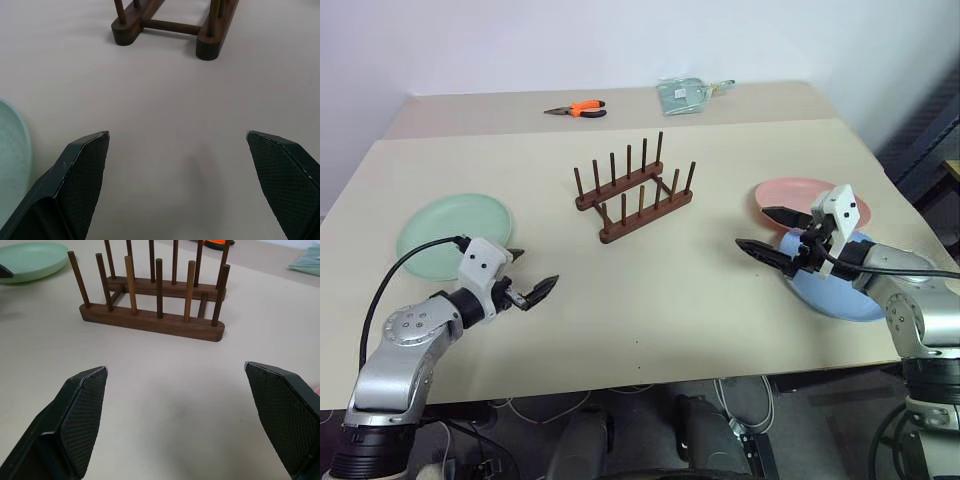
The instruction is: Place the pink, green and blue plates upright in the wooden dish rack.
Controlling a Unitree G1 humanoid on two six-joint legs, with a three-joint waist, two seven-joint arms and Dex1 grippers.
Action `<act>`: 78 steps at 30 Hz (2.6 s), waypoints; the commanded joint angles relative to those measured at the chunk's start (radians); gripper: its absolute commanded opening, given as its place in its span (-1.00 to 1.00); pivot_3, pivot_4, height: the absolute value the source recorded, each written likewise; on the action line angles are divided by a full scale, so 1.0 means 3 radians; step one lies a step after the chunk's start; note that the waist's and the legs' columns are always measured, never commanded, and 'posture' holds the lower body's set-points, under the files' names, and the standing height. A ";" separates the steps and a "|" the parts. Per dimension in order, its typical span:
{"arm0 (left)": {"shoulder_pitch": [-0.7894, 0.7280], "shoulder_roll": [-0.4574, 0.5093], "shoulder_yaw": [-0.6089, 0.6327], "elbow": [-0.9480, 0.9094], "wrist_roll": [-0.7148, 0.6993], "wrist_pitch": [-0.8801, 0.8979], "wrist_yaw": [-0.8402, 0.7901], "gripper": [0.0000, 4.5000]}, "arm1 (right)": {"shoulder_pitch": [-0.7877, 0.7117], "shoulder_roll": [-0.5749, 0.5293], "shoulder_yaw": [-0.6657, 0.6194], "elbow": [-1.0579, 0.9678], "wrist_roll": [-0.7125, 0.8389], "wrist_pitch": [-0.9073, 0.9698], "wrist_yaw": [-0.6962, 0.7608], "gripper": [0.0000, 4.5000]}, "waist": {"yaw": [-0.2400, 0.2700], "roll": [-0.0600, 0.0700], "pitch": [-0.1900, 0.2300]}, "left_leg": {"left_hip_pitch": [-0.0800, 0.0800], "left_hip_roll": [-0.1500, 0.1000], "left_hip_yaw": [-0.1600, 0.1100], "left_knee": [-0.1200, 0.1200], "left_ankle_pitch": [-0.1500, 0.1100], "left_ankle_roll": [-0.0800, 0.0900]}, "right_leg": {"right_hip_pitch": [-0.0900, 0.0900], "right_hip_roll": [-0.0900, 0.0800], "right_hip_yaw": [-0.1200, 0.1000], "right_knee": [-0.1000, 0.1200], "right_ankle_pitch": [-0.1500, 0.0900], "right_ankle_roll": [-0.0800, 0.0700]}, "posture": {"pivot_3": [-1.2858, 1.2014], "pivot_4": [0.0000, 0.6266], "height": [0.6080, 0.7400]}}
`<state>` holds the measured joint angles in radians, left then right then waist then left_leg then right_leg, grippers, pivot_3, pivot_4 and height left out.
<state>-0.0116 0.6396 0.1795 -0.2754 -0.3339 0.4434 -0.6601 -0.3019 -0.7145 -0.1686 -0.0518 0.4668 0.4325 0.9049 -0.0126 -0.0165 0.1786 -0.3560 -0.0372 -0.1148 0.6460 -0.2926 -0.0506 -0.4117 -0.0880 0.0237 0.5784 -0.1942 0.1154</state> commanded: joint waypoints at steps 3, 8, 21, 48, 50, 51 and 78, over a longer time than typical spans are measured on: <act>-0.0089 -0.0031 -0.0032 0.0029 0.0044 -0.0139 -0.0010 1.00 | -0.0063 0.0043 0.0032 -0.0020 -0.0102 -0.0159 -0.0039 1.00 | -0.0001 0.0000 0.0000 | 0.0000 0.0000 0.0000 0.0000 0.0000 0.0000 | 0.0000 0.0000 0.0000 0.0000 0.0000 0.0000 | 0.03 -0.52 1.00; -0.0179 -0.0132 -0.0146 0.0145 0.0056 -0.0196 -0.0064 1.00 | -0.0113 0.0119 0.0224 -0.0068 -0.0170 -0.0147 -0.0031 1.00 | 0.0001 0.0000 0.0000 | 0.0001 0.0000 0.0000 0.0000 0.0000 0.0000 | 0.0000 0.0000 0.0000 0.0001 0.0001 -0.0001 | 0.03 -0.52 1.00; -0.1694 -0.0876 -0.1086 0.1974 0.0776 -0.0803 -0.0054 1.00 | 0.0251 0.0752 0.0838 -0.0868 -0.0492 -0.0124 -0.0627 1.00 | 0.0004 -0.0003 -0.0001 | -0.0001 -0.0005 -0.0003 0.0004 0.0001 -0.0001 | 0.0002 0.0000 -0.0001 0.0001 0.0013 0.0005 | 0.03 -0.52 1.00; -0.1673 -0.0658 -0.1405 0.1683 0.0578 -0.1020 -0.1614 -0.45 | 0.0884 0.0078 0.0438 -0.1172 -0.0294 0.0142 -0.0342 1.00 | 0.0009 -0.0006 -0.0003 | 0.0000 -0.0003 -0.0004 0.0005 0.0000 0.0001 | 0.0004 -0.0001 -0.0001 0.0002 0.0001 0.0002 | 0.03 -0.52 1.00; -0.1707 -0.0593 -0.1427 0.1765 0.0695 -0.1067 -0.1594 -0.04 | 0.0925 0.0027 0.0427 -0.1156 -0.0315 0.0143 -0.0310 1.00 | 0.0006 -0.0006 -0.0003 | 0.0001 -0.0003 -0.0003 0.0005 0.0000 0.0001 | 0.0005 -0.0001 -0.0001 0.0002 -0.0002 0.0006 | 0.03 -0.52 1.00; -0.1730 -0.0567 -0.1434 0.1830 0.0778 -0.1105 -0.1534 0.17 | 0.0944 0.0006 0.0422 -0.1161 -0.0313 0.0149 -0.0297 1.00 | 0.0007 -0.0005 -0.0003 | 0.0001 -0.0002 -0.0003 0.0004 0.0000 0.0001 | 0.0005 0.0000 -0.0001 0.0002 -0.0003 0.0006 | 0.03 -0.52 1.00; -0.1046 -0.0927 -0.1572 0.0599 0.1040 0.0494 0.0210 -0.54 | 0.0157 0.0365 0.0881 0.0025 -0.1417 -0.0259 -0.1049 -0.99 | 0.0063 -0.0003 -0.0006 | 0.0005 -0.0003 -0.0002 0.0011 -0.0003 0.0006 | 0.0010 -0.0001 -0.0001 0.0005 -0.0002 0.0006 | 0.03 -0.52 1.00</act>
<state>-0.3281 0.3487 -0.3252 -0.1537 -0.0720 0.5777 -0.6548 -0.2383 -0.6074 0.0962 -0.0501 0.0607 0.3801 0.6038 0.0063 -0.0174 0.1769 -0.3541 -0.0381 -0.1154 0.6494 -0.2935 -0.0489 -0.4086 -0.0881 0.0235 0.5799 -0.1947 0.1172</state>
